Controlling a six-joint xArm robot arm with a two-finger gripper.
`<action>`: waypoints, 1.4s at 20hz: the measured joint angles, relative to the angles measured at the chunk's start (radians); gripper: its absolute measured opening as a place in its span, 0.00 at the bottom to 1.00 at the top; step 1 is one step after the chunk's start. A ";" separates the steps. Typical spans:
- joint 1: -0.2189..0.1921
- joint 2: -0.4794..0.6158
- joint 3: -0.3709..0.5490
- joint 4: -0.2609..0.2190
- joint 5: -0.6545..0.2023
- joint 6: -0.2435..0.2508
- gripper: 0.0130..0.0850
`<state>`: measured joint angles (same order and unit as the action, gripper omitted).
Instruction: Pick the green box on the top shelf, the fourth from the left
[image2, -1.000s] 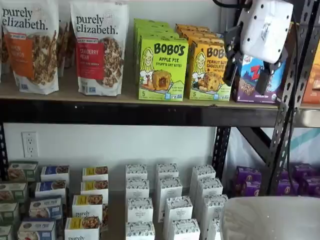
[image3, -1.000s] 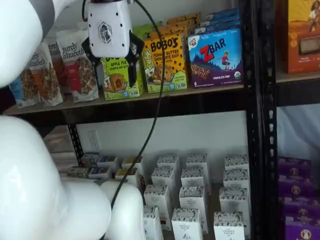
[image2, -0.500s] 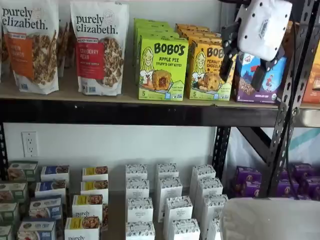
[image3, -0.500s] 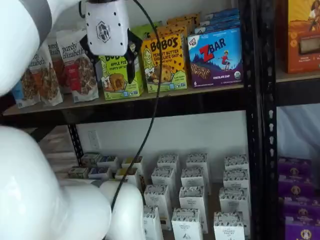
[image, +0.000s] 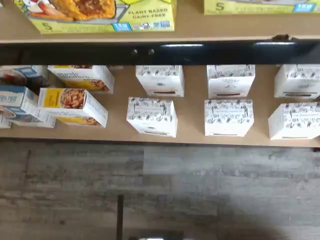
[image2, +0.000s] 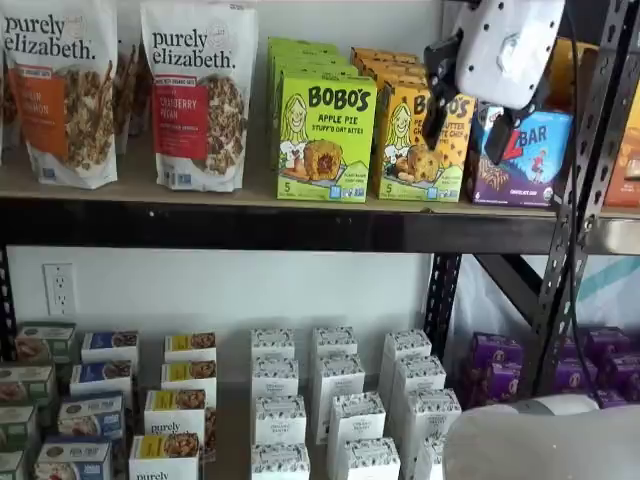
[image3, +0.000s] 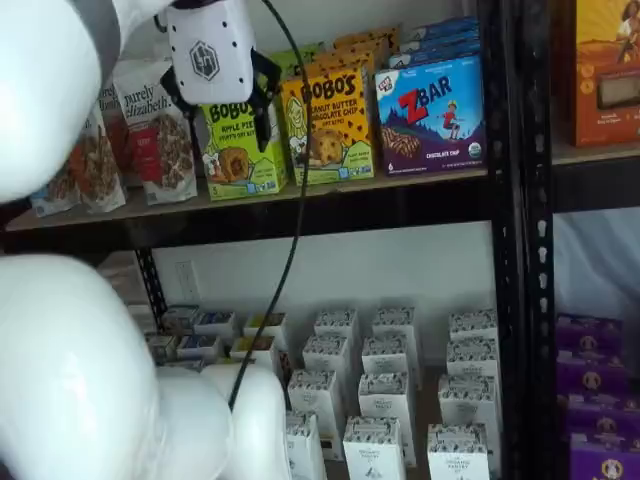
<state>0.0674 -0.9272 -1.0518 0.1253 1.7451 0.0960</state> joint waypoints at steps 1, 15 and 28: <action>0.012 0.005 0.000 -0.005 -0.009 0.009 1.00; 0.174 0.130 -0.042 -0.096 -0.152 0.146 1.00; 0.254 0.239 -0.131 -0.120 -0.204 0.220 1.00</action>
<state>0.3219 -0.6881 -1.1826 0.0055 1.5414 0.3165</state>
